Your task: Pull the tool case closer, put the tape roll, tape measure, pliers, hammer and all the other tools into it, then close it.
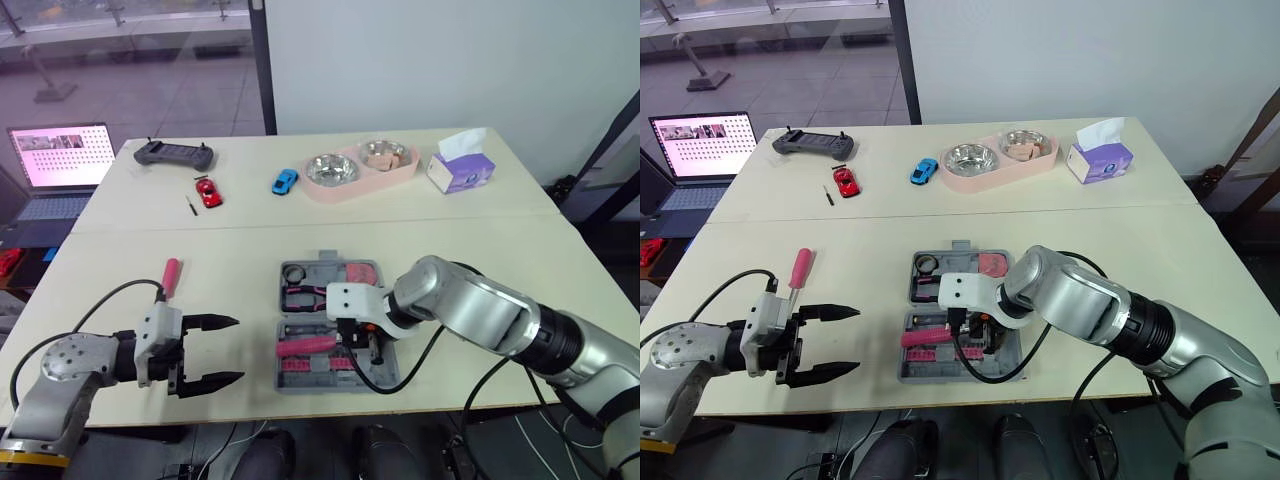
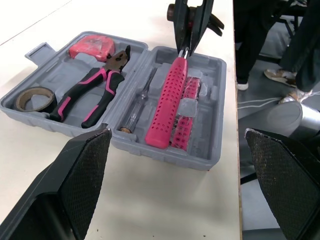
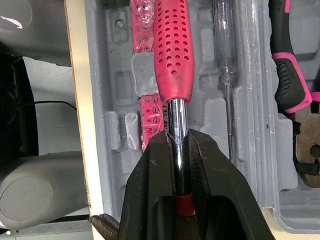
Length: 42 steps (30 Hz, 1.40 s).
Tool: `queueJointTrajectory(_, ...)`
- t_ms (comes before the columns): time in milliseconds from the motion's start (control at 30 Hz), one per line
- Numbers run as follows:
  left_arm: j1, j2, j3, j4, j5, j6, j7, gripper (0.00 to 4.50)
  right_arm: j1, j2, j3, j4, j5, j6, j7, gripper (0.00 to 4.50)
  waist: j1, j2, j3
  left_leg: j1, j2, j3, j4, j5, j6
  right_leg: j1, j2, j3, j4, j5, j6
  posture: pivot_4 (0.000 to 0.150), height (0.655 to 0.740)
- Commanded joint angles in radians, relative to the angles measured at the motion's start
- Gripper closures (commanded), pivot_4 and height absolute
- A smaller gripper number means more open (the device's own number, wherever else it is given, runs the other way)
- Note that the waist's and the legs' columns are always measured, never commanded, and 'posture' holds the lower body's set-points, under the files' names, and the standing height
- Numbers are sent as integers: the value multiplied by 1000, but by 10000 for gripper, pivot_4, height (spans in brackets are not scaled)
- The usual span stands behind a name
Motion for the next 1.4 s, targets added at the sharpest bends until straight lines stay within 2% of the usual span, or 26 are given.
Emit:
queueJointTrajectory(33,3,6,20,-21,-18,-9,-2,0,-13,-2,-19,-10,-13,-12,-3,44769,0,0,0,0,0,0,0,0,0,0,0,0,0,0,0,1500,7400)
queueJointTrajectory(1133,14,5,27,8,-15,-39,-5,0,39,31,3,116,-98,-118,22,44769,-1,0,0,0,0,0,0,0,-1,0,1,0,0,0,0,1500,7400)
queueJointTrajectory(1200,11,5,28,11,-15,-39,-5,0,45,33,0,118,-99,-116,21,35228,0,0,0,0,0,0,0,0,-1,0,1,0,0,1,-1,1500,7400)
queueJointTrajectory(1267,10,4,29,12,-16,-38,-4,0,52,40,-4,124,-106,-117,12,28242,0,0,0,0,0,0,0,1,-1,0,2,0,1,1,-1,1500,7400)
queueJointTrajectory(1367,8,4,25,3,-18,-32,0,0,55,46,-11,133,-111,-119,9,12780,0,0,0,0,0,0,1,1,-1,0,2,0,1,1,-1,1500,7400)
queueJointTrajectory(1400,7,4,23,-1,-18,-29,1,0,57,47,-13,134,-111,-119,8,12780,0,0,0,0,0,0,1,1,-1,0,2,0,1,1,-1,1500,7400)
